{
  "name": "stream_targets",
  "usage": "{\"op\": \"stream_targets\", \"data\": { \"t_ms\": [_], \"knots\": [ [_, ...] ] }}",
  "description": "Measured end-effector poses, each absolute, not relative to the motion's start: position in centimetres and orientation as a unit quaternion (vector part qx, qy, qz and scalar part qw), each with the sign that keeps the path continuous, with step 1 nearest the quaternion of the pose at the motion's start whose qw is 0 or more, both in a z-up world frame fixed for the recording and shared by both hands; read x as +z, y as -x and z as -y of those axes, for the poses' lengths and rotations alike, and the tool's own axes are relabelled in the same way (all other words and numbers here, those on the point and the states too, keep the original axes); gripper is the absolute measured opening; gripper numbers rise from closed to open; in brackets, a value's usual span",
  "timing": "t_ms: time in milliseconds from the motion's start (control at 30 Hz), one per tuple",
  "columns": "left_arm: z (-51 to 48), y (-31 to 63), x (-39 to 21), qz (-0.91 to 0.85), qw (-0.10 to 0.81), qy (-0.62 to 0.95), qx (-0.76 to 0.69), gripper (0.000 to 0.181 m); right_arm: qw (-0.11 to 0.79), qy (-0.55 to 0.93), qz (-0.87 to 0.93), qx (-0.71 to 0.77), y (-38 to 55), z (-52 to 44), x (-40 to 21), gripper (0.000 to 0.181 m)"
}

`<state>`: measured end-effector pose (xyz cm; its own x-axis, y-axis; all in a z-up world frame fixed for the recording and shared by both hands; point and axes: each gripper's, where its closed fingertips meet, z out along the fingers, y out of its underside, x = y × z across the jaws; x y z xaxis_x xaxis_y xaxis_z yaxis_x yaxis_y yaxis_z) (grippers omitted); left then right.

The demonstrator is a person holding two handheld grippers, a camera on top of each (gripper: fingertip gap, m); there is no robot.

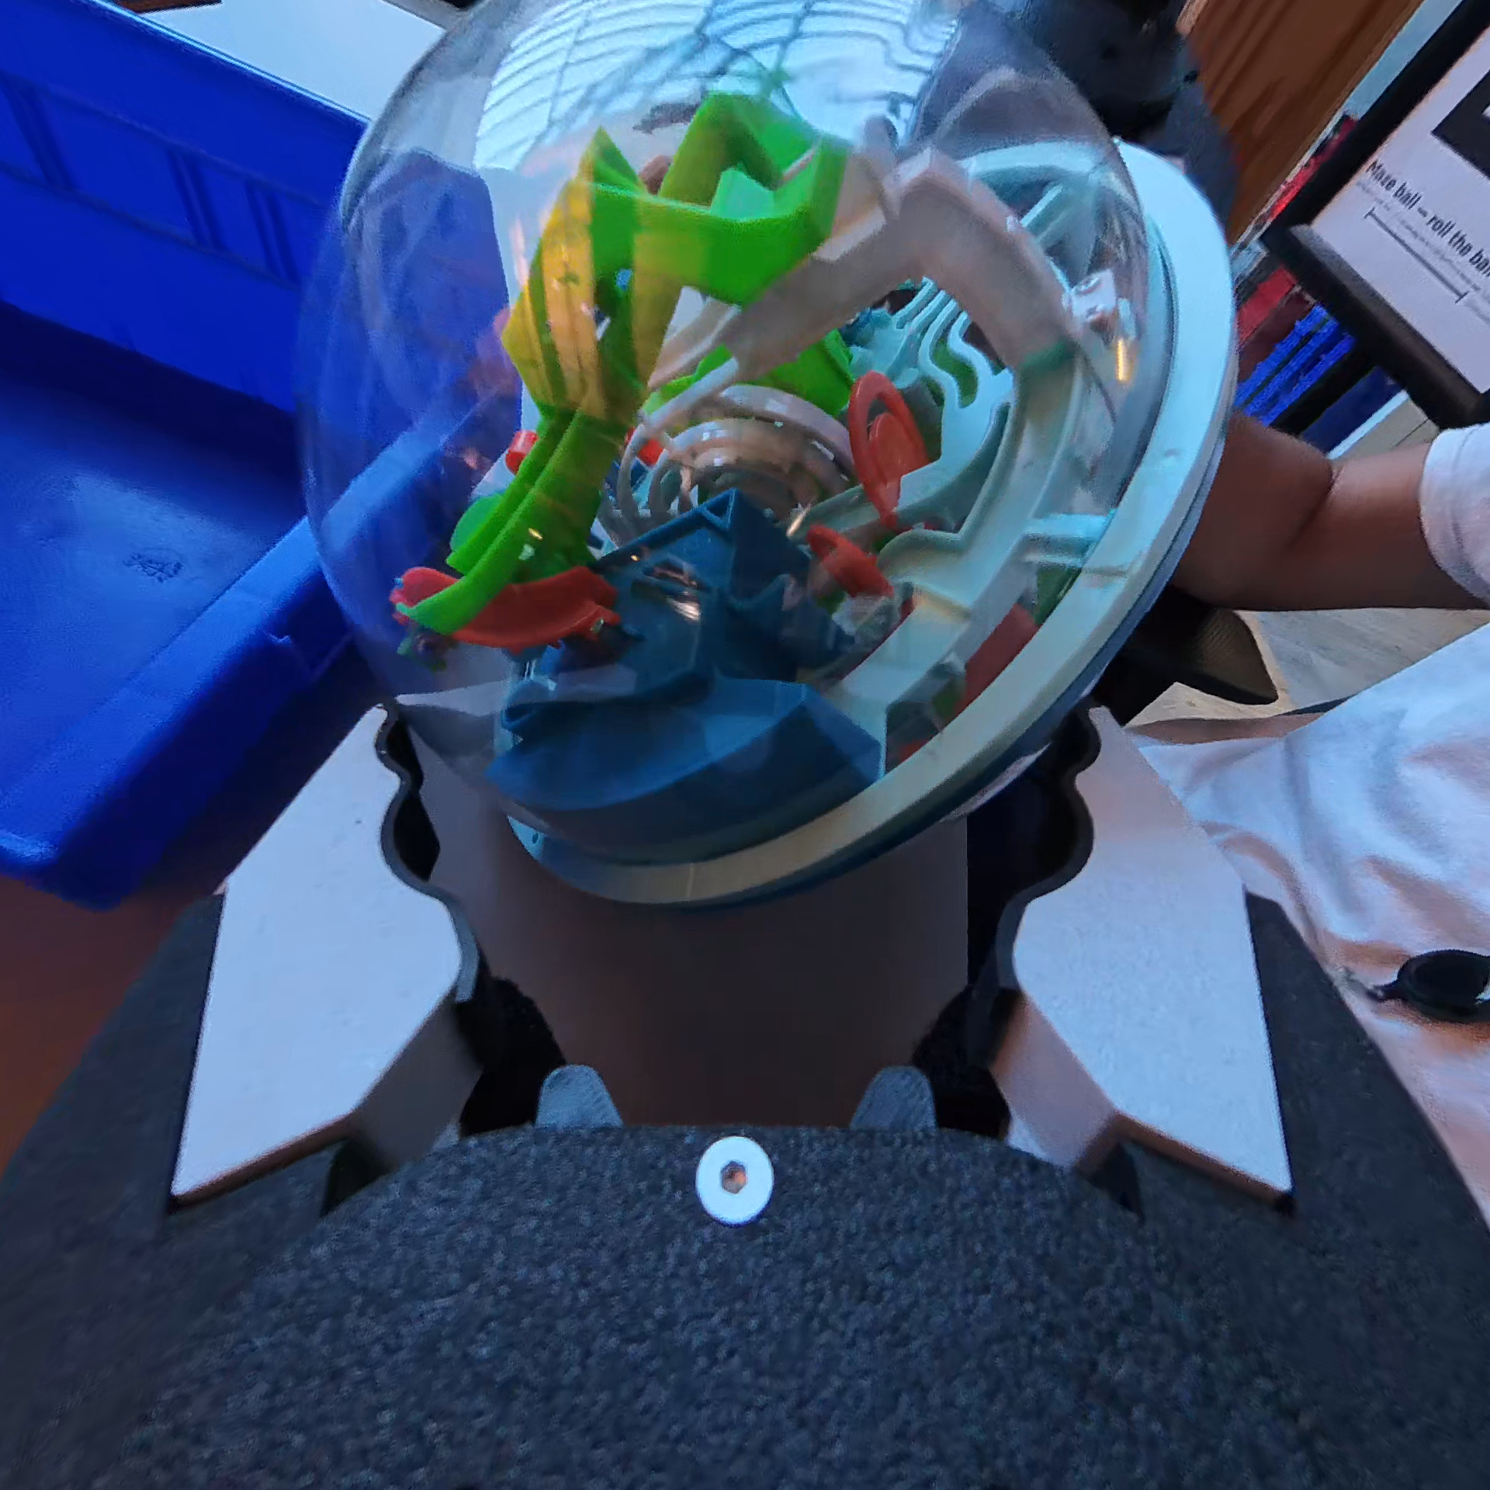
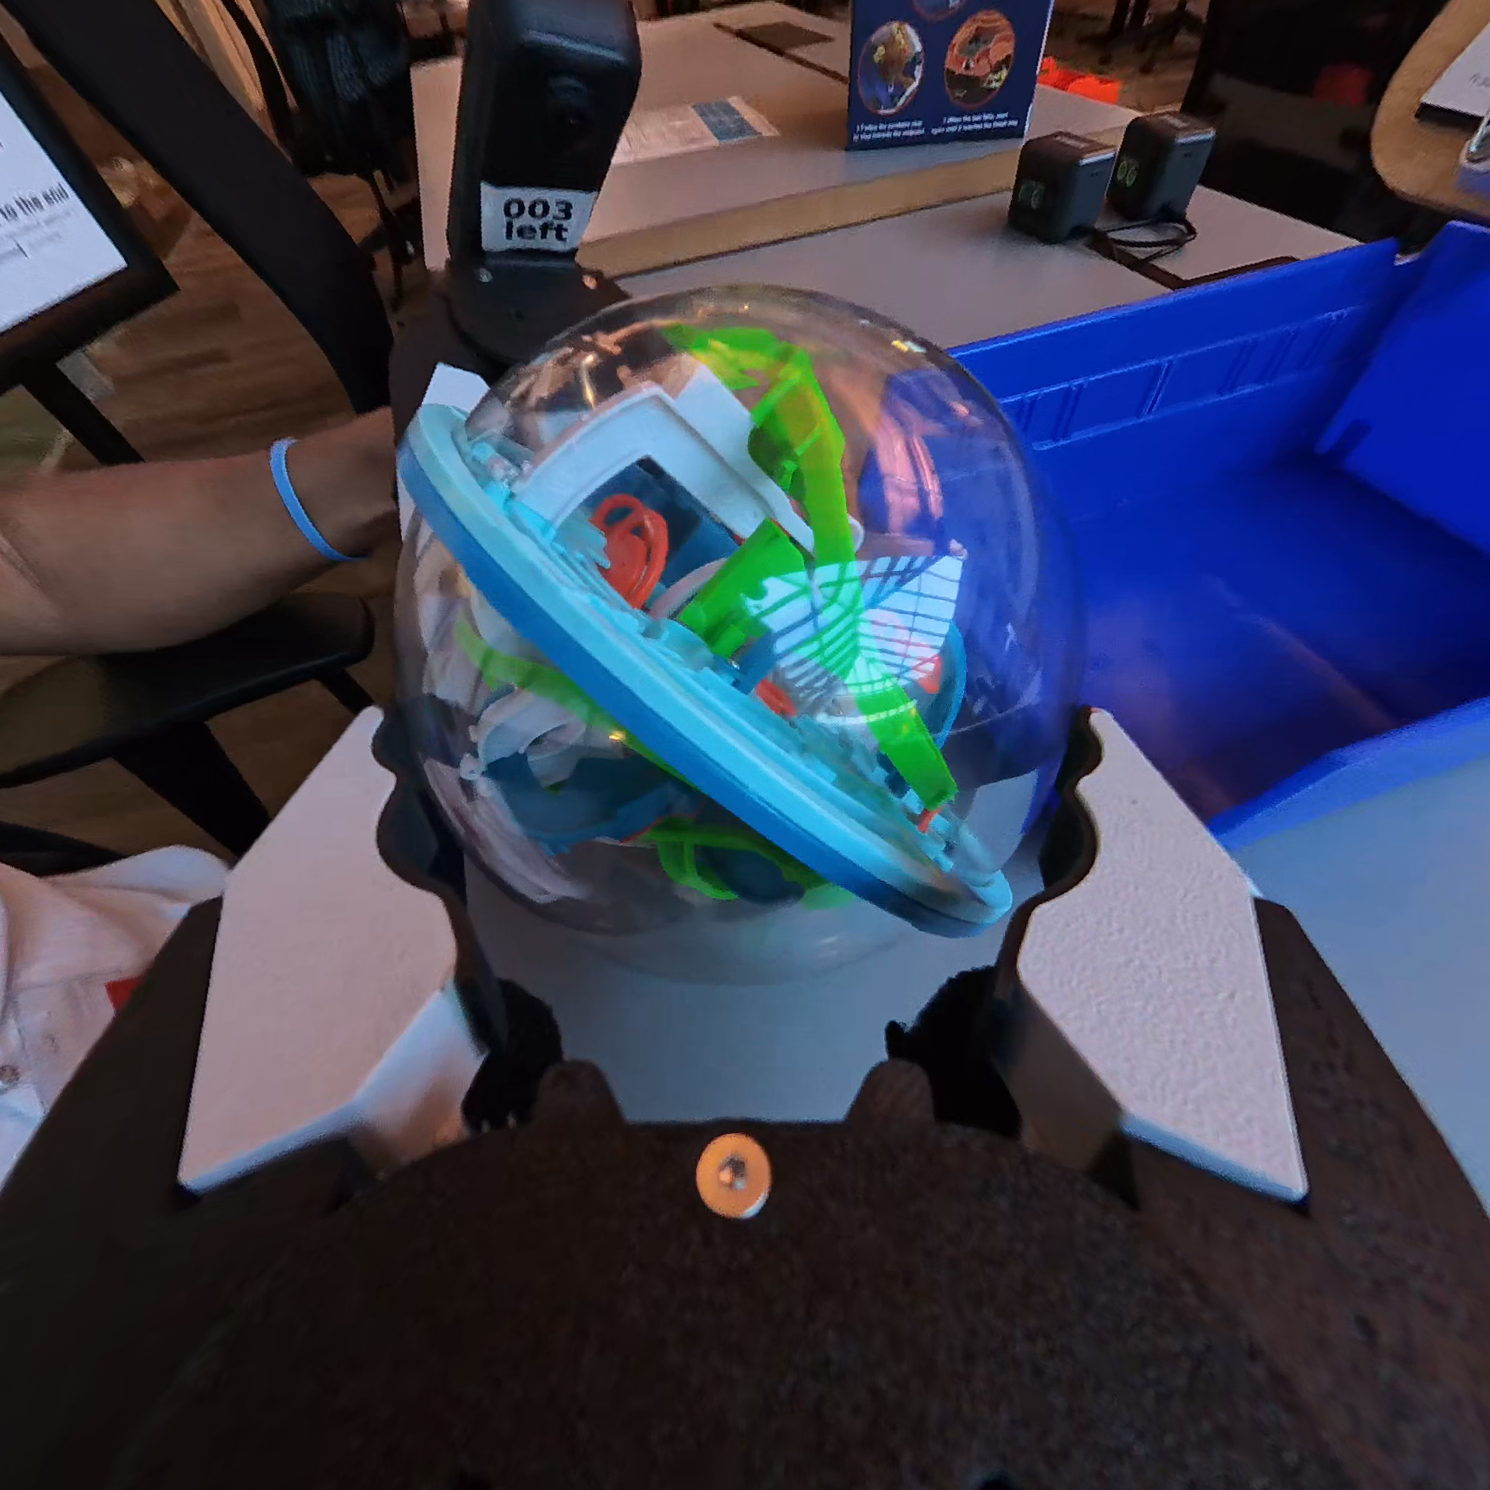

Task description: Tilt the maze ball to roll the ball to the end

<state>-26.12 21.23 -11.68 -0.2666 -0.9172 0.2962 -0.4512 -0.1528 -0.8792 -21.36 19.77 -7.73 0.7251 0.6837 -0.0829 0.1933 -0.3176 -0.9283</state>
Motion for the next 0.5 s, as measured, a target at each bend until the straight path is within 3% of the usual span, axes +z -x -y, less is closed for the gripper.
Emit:
{"op": "stream_targets", "data": {
  "t_ms": [200,500],
  "knots": [
    [-21.7,25.7,-11.4,-0.583,0.200,0.579,-0.534,0.150,0.510,0.773,0.253,0.280,20.8,-20.5,-7.6,0.150],
    [-22.0,25.6,-11.4,-0.566,0.181,0.582,-0.555,0.149,0.546,0.722,0.350,0.241,20.0,-20.0,-10.1,0.152]
  ]
}}
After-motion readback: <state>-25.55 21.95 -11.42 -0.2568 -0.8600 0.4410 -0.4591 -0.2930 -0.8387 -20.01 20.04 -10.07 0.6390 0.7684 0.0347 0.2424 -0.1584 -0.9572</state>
